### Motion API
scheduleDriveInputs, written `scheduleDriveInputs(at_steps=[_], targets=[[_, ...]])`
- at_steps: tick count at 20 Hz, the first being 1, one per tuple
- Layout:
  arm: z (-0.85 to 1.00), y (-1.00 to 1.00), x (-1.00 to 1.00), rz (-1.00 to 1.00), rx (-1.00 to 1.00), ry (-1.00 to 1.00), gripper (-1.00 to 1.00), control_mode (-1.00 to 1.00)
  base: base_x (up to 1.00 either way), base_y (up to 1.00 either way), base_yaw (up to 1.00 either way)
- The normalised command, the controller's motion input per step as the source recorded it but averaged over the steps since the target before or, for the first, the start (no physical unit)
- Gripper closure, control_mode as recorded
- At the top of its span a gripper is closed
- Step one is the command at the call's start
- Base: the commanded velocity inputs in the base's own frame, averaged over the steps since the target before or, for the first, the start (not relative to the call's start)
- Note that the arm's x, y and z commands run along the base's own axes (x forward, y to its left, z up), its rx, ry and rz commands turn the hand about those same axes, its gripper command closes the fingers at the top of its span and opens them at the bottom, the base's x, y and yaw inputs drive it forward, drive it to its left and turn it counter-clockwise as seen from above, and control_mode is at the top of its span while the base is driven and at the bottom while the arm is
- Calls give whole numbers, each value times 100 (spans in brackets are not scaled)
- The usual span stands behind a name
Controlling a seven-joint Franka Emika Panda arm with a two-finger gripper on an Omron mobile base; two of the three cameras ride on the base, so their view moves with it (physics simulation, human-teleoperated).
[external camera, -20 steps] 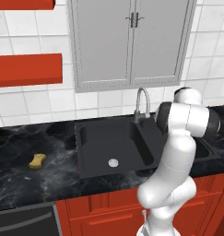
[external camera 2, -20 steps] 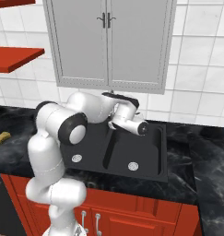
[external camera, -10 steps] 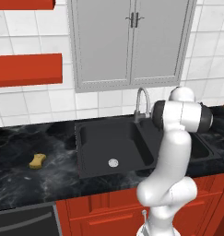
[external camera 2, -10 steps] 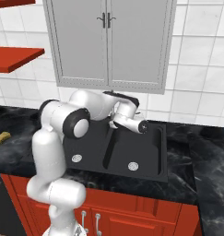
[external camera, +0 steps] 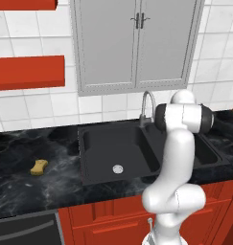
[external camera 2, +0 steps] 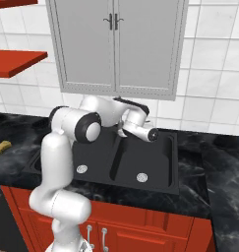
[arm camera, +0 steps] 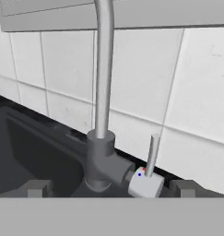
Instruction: Soak the sponge with water for a few seconds and then drop it inside the sink.
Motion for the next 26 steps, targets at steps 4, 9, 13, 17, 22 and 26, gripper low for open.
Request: scheduleDriveInputs(at_steps=[4, 9, 13, 17, 22, 26], targets=[[-18, 0, 29, 0, 3, 0, -100, -100, 0, 0, 0], [-4, 0, 23, 0, 10, 0, -100, -100, 0, 0, 0], [0, 0, 11, 0, 12, 0, -100, -100, 0, 0, 0], [0, 0, 9, 0, 10, 0, -100, -100, 0, 0, 0], [0, 0, 8, 0, 6, 0, -100, -100, 0, 0, 0], [0, 0, 15, 0, 2, 0, -100, -100, 0, 0, 0]])
